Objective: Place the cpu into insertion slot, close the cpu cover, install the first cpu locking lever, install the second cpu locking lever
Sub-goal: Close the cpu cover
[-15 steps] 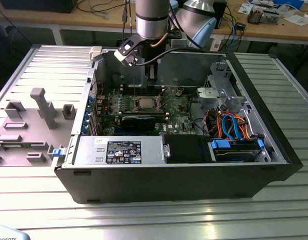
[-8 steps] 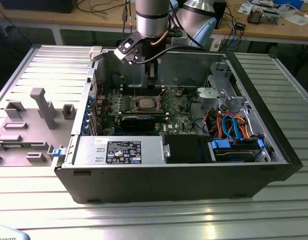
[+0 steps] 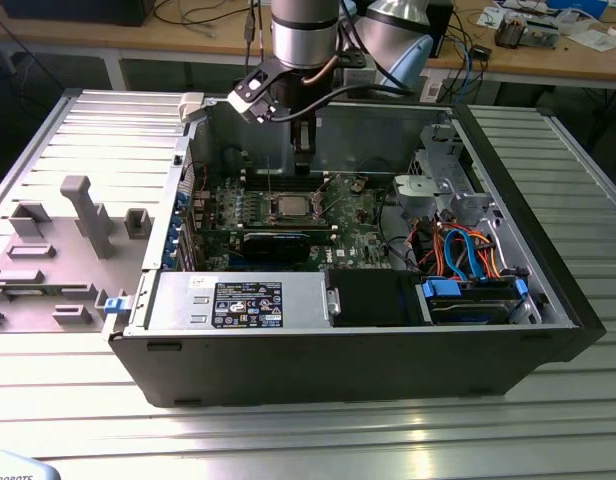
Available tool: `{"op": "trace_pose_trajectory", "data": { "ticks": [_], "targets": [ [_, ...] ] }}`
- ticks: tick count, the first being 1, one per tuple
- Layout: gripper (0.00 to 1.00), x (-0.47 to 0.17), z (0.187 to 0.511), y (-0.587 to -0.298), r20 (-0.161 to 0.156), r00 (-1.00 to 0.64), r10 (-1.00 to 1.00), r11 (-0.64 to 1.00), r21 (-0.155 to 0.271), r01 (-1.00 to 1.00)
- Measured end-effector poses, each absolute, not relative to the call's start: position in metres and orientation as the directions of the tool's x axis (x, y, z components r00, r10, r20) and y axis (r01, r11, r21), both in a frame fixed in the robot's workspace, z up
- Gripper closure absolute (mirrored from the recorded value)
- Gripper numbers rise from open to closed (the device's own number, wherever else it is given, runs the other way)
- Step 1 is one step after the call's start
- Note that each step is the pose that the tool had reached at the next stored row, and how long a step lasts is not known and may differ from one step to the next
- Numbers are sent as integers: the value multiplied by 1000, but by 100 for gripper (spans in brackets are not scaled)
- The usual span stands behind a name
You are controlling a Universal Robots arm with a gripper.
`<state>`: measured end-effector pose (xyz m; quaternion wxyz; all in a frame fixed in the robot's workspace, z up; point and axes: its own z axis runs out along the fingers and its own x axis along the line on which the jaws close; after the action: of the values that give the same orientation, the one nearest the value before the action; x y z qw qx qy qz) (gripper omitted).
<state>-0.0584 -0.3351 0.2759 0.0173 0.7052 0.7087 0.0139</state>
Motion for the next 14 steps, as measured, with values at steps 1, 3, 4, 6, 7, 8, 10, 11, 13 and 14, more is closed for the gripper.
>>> {"op": "trace_pose_trajectory", "data": {
  "ticks": [1,3,4,6,7,8,10,11,13,14],
  "targets": [
    [89,-58,278,-335,-5,-5,1000,5,44,999],
    [89,-58,280,-335,-5,-5,1000,5,44,999],
    [89,-58,281,-335,-5,-5,1000,5,44,999],
    [89,-58,282,-335,-5,-5,1000,5,44,999],
    [89,-58,282,-335,-5,-5,1000,5,44,999],
    [89,-58,282,-335,-5,-5,1000,5,44,999],
    [89,-57,282,-335,-5,-5,1000,5,44,999],
    [89,-54,282,-335,-5,-5,1000,5,44,999],
    [89,-52,282,-335,-5,-5,1000,5,44,999],
    [89,-52,282,-335,-5,-5,1000,5,44,999]
  ]
}}
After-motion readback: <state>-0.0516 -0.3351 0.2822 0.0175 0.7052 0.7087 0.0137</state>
